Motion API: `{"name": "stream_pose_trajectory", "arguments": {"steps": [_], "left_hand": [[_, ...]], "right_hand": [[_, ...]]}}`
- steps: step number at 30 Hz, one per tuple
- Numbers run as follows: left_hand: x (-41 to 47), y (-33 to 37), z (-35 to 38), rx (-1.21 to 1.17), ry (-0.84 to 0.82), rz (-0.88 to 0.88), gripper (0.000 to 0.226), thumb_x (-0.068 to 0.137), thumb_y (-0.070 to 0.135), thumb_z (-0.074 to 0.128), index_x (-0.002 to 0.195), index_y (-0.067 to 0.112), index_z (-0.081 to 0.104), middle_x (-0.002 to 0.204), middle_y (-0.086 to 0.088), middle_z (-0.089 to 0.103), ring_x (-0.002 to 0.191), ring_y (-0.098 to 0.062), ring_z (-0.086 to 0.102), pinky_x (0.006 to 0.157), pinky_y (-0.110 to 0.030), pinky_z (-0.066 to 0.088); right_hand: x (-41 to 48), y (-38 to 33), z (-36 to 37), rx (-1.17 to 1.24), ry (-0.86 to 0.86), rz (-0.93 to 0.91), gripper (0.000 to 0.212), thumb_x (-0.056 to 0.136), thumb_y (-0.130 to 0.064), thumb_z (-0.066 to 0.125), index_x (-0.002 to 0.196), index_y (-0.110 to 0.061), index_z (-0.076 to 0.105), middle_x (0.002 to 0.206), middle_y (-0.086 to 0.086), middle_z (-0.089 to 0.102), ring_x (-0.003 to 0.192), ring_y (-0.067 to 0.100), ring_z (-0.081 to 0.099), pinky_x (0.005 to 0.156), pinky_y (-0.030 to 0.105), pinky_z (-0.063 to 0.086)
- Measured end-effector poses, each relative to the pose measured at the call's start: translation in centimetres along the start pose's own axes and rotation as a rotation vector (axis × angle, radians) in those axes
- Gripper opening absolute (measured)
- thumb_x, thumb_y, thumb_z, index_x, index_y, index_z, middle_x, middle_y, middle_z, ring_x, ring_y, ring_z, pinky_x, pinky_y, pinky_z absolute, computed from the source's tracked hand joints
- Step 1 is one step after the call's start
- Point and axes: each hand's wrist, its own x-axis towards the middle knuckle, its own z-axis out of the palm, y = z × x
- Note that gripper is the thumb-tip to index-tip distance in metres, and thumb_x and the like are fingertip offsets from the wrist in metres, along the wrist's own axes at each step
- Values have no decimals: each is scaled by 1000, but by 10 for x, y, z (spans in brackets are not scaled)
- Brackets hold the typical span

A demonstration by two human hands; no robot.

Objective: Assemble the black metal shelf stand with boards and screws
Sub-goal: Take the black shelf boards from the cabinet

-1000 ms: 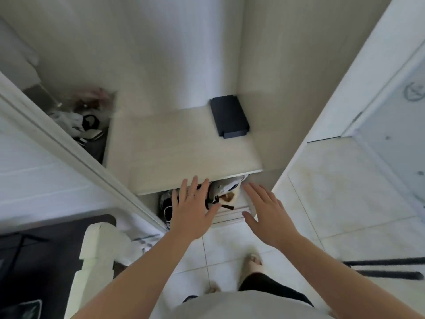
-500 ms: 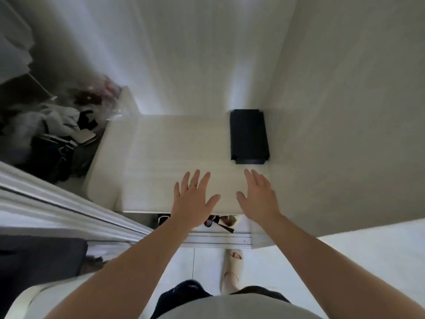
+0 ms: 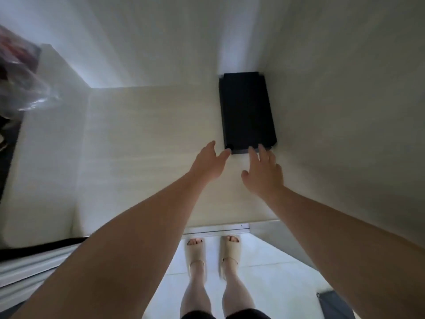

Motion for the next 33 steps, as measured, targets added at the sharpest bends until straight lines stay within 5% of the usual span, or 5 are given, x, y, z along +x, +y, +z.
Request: {"name": "stream_pose_trajectory", "arguments": {"steps": [11, 21, 24, 27, 33], "left_hand": [[91, 36, 24, -422, 3, -175, 41, 98, 37, 58, 125, 6, 62, 109, -11, 68, 92, -27, 65, 81, -34, 54], [88, 25, 25, -745, 15, -230, 31, 90, 29, 73, 111, 22, 51, 103, 12, 57, 91, -11, 57, 78, -25, 47], [84, 26, 18, -762, -39, -254, 63, 88, 33, 75, 142, 20, 46, 127, 4, 56, 118, -22, 55, 100, -35, 49], [77, 29, 10, -722, -86, -271, 26, 86, 35, 78, 105, 26, 62, 81, 18, 69, 87, -7, 64, 72, -23, 52], [39, 6, -10, -740, -161, -292, 18, 86, 23, 78, 94, 20, 62, 96, 1, 64, 95, -23, 64, 72, -34, 58]], "right_hand": [[65, 24, 9, -96, -1, 10, 82, 102, -35, 51, 161, -24, -4, 169, 5, -10, 155, 32, 1, 122, 47, 19], [61, 18, 3, 14, -26, 35, 78, 103, -39, 48, 161, -25, -1, 169, 2, -9, 156, 30, 0, 121, 50, 23], [55, 16, 0, 63, -26, 29, 78, 104, -39, 48, 162, -24, -2, 170, 2, -8, 156, 28, 2, 121, 49, 25], [45, 15, -5, 119, -33, 24, 75, 104, -39, 47, 162, -22, 1, 170, 3, -5, 155, 26, 7, 120, 47, 29], [-12, 6, 0, 292, -106, -35, 63, 107, -43, 39, 162, -25, 13, 170, 0, 6, 154, 22, 15, 120, 38, 22]]}}
